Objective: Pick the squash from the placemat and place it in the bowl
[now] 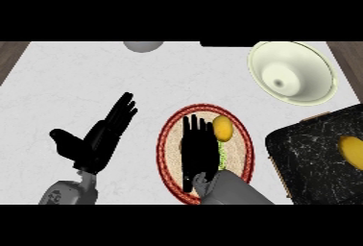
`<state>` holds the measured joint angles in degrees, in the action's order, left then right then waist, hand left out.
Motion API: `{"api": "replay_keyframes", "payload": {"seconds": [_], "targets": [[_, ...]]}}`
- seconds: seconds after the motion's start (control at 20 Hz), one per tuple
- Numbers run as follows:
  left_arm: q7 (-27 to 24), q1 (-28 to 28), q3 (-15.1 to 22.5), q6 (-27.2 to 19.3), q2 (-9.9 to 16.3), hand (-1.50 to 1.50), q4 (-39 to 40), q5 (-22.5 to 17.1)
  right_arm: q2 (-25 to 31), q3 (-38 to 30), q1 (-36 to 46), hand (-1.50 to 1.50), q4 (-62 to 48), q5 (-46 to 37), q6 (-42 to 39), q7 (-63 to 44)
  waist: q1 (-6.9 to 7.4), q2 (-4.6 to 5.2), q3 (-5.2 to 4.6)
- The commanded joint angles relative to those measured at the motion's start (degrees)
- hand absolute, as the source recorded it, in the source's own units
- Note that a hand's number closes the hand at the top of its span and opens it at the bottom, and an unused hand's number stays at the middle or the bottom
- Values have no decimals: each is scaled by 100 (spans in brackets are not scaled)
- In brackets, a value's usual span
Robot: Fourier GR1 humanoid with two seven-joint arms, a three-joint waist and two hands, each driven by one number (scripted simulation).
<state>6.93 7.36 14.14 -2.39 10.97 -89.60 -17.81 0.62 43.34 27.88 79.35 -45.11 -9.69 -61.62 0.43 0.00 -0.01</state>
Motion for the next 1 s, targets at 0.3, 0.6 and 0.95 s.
{"api": "replay_keyframes", "payload": {"seconds": [0.3, 0.6, 0.95], "targets": [[96, -6, 48, -120, -351, 0, -126, 354, -59, -187, 158, -150, -821, -27, 514, -6, -13, 1, 2], [-159, -78, -261, 303, -217, 0, 171, 390, -60, -308, -175, -150, -911, -403, 742, 376, -31, 1, 1], [-503, -203, -478, 774, -238, 0, 562, 300, -61, 175, 300, 150, -1739, -101, 1546, 963, 14, 13, 0]]}}
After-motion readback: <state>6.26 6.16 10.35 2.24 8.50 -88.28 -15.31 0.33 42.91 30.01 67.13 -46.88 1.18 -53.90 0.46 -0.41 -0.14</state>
